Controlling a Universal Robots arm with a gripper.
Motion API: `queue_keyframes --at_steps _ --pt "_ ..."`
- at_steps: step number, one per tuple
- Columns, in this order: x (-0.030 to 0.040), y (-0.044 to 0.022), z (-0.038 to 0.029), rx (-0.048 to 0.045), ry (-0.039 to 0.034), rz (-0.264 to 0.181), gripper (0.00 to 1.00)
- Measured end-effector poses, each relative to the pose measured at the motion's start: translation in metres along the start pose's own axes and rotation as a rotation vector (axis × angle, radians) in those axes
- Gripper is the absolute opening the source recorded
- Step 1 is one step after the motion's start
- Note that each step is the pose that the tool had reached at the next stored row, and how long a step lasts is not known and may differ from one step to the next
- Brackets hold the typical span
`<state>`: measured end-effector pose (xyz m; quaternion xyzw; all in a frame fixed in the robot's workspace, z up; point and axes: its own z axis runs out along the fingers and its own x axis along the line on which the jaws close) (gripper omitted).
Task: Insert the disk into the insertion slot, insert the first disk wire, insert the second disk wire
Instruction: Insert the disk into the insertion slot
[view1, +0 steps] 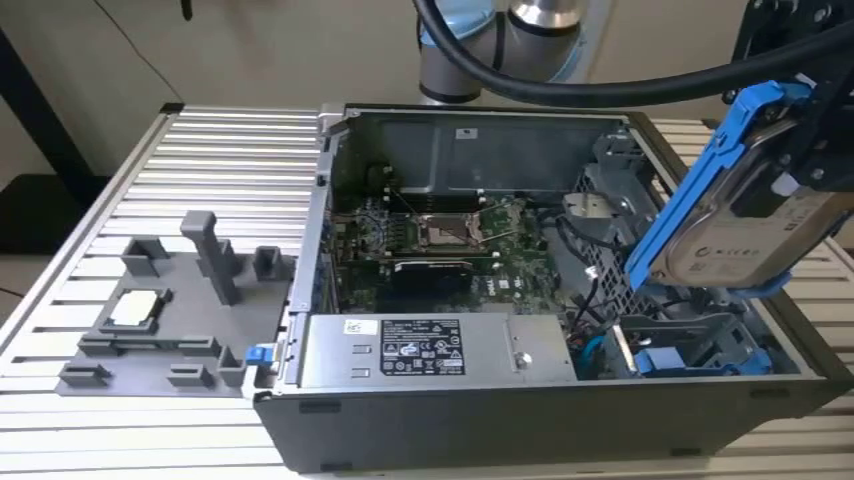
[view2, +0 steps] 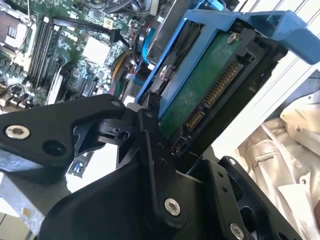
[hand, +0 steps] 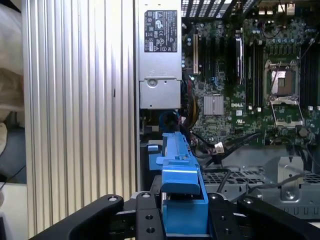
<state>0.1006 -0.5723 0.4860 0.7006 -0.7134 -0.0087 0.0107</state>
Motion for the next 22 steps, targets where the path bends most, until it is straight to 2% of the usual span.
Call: queue_keyframes --at_steps 4,14,22 --pt "-0.0001 -0.0019 0.0042 0.0002 0.0003 0.000 0.33" --pt "-0.0003 -0.0145 0.0154 0.0003 0.0002 0.000 0.33" --pt "-0.0004 -0.0213 0.0259 0.0003 0.0001 0.000 0.33"
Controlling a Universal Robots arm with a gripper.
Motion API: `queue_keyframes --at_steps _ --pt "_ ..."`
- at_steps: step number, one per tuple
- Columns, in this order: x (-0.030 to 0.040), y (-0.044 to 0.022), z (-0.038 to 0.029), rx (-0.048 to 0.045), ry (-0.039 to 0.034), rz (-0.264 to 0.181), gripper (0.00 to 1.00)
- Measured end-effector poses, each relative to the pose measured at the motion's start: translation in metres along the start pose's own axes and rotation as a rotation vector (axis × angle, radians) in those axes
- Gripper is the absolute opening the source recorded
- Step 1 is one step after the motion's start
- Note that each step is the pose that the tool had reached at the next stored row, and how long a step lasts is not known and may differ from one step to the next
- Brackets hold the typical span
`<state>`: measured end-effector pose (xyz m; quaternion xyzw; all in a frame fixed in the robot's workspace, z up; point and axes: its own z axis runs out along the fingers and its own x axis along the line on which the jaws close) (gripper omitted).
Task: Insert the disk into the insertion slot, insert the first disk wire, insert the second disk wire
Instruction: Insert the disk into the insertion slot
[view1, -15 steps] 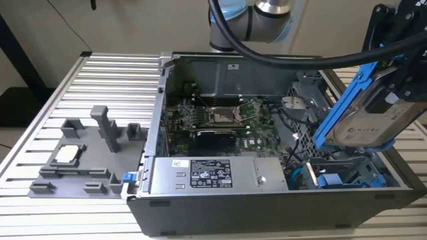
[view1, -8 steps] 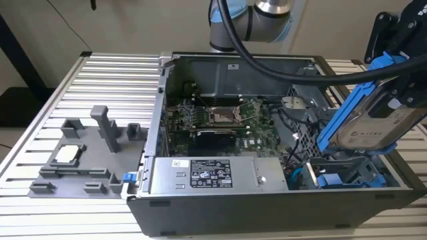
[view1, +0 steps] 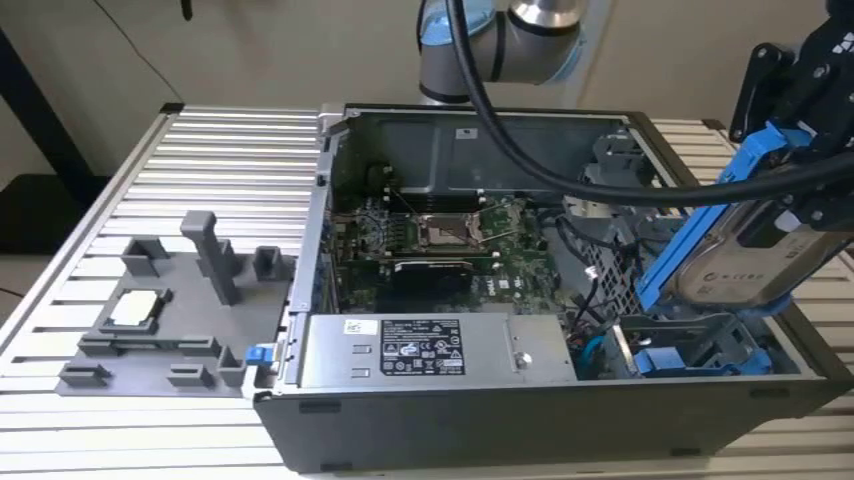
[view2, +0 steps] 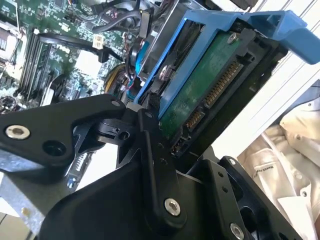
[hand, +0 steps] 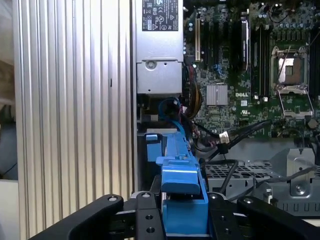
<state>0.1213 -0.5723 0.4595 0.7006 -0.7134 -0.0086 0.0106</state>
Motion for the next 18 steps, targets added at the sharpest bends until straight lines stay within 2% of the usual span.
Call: queue_keyframes --at_steps 18 --pt "-0.0002 -0.0065 0.0207 0.0000 0.0000 -0.002 0.33"
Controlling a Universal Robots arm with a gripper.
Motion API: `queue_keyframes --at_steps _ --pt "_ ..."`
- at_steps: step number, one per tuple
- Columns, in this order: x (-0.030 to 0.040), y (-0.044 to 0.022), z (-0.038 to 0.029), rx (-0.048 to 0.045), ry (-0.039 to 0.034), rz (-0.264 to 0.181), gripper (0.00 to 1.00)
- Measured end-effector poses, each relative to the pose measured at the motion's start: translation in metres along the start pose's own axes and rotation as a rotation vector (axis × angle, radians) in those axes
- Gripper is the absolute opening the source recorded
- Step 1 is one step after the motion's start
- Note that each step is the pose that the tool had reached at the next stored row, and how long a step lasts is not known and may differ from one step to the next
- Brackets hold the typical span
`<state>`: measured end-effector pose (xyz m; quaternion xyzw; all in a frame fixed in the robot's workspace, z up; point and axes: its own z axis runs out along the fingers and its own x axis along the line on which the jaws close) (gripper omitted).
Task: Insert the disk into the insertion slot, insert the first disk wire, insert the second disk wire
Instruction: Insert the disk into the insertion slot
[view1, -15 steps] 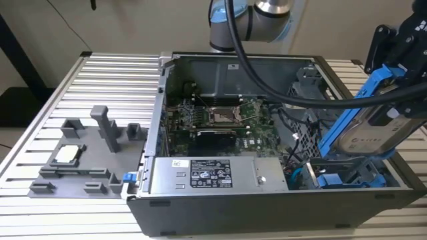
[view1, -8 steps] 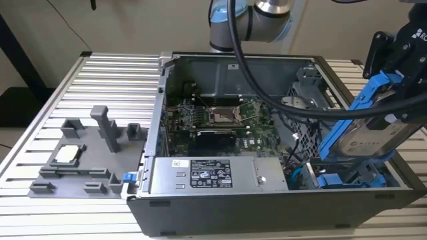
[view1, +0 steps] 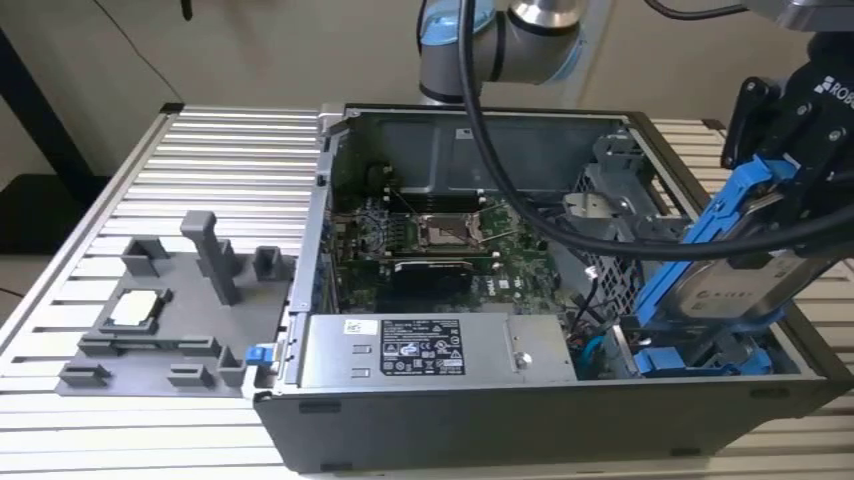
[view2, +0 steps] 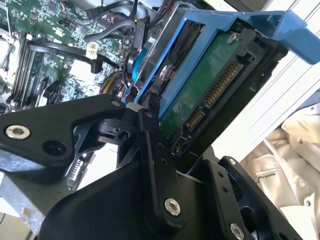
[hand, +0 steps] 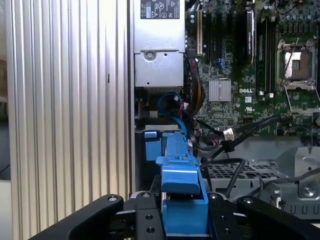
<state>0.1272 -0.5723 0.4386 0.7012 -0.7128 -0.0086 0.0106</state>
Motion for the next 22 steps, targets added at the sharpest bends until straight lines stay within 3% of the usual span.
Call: queue_keyframes --at_steps 22 --pt "-0.0001 -0.0023 0.0255 0.0000 0.0002 -0.006 0.33"
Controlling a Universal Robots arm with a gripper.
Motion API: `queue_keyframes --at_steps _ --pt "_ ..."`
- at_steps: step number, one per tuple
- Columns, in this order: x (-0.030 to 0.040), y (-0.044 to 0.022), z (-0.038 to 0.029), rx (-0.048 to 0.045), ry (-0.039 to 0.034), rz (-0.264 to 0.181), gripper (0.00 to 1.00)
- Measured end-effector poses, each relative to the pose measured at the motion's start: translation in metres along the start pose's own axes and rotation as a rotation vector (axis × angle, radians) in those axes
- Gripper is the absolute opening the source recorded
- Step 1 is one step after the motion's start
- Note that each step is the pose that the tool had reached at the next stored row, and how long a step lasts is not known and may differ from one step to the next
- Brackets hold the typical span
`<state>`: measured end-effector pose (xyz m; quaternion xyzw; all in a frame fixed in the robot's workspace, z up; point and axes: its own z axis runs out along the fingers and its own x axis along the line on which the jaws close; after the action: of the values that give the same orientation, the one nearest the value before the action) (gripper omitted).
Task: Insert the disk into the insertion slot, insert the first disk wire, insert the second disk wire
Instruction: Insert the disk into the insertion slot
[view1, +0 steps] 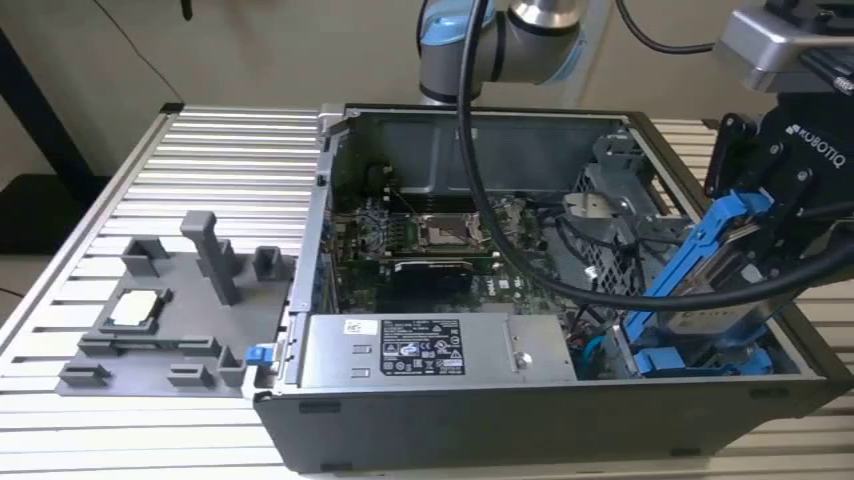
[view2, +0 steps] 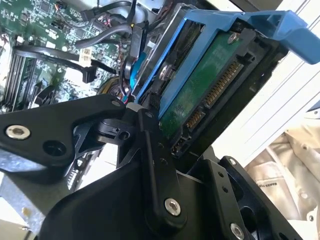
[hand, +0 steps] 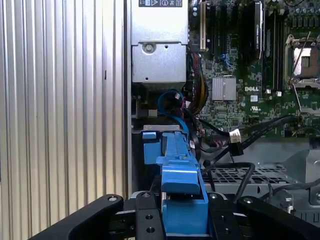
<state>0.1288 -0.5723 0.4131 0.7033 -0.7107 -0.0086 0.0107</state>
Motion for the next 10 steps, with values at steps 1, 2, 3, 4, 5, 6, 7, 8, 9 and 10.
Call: queue_keyframes --at_steps 1,2,3,4,5,6,7,8,9,10 --pt "0.0000 0.0000 0.0011 0.0000 0.0000 0.000 0.33" --pt "0.0000 -0.0001 0.0020 0.0000 0.0000 0.000 0.33" --pt "0.0000 -0.0001 0.0031 0.0000 0.0000 -0.001 0.33" --pt "0.0000 -0.0001 0.0043 0.0000 -0.0001 -0.001 0.33" --pt "0.0000 -0.0002 0.0056 0.0001 0.0000 -0.001 0.33" --pt "0.0000 -0.0002 0.0072 0.0001 0.0001 -0.001 0.33" --pt "0.0000 -0.0003 0.0090 0.0001 -0.0001 -0.002 0.33" --pt "-0.0001 -0.0003 0.0108 0.0000 0.0001 -0.002 0.33" --pt "-0.0001 -0.0004 0.0126 0.0001 0.0001 -0.002 0.33" --pt "-0.0001 -0.0004 0.0144 0.0000 0.0000 -0.002 0.33"
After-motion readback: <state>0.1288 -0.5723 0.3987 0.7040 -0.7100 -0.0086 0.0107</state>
